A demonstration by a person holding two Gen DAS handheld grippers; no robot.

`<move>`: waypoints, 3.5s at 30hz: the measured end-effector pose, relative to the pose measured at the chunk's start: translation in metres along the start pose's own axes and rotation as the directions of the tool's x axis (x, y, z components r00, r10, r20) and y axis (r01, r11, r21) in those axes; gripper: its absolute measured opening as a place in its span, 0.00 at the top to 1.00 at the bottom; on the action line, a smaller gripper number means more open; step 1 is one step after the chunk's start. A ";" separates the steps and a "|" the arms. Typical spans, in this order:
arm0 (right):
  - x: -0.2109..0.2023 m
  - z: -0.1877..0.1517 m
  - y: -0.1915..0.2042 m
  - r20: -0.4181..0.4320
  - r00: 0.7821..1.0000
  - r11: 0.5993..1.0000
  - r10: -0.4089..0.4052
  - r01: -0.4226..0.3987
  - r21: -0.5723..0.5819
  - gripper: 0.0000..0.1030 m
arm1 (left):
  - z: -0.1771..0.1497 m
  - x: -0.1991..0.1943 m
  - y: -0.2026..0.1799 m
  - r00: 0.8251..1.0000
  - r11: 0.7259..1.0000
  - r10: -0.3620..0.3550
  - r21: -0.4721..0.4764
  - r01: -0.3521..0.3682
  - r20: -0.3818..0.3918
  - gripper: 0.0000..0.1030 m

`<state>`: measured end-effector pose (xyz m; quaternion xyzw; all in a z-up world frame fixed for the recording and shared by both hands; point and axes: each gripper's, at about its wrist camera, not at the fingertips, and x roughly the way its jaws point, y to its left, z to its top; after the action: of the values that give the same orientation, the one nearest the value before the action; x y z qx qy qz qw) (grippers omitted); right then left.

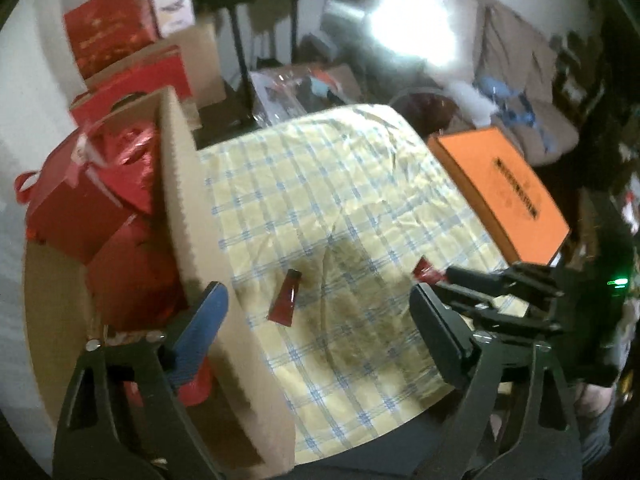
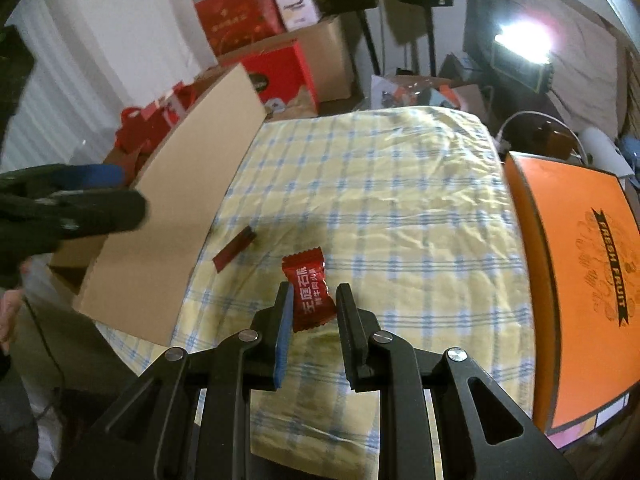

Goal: Organize objects
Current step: 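Move the right gripper to the red candy packet and grasp it, then grasp the red tube with the left gripper while the right gripper holds the candy packet, then carry the red tube and candy packet with both grippers into the cardboard box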

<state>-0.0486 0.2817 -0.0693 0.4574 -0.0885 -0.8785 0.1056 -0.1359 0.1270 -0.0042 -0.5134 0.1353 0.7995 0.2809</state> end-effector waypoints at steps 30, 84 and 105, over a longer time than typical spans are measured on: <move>-0.023 -0.012 -0.047 0.028 1.000 0.995 0.014 -0.016 0.100 0.80 | 0.027 0.146 -0.019 0.882 0.963 0.240 0.217 -0.162 -0.406 0.66; -0.036 0.038 0.056 0.095 0.993 0.994 0.076 -0.068 -0.089 0.80 | 0.004 -0.040 0.032 0.992 0.989 -0.110 -0.090 0.116 0.064 0.86; -0.015 0.056 0.152 0.076 0.983 0.966 0.165 -0.146 -0.213 0.80 | -0.063 -0.111 0.114 0.970 0.964 0.002 -0.258 0.062 0.242 0.86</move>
<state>-0.0705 0.1426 0.0121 0.3942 -0.0372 -0.8923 0.2168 -0.1210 -0.0309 0.0602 -0.4477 -0.0148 0.8622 0.2365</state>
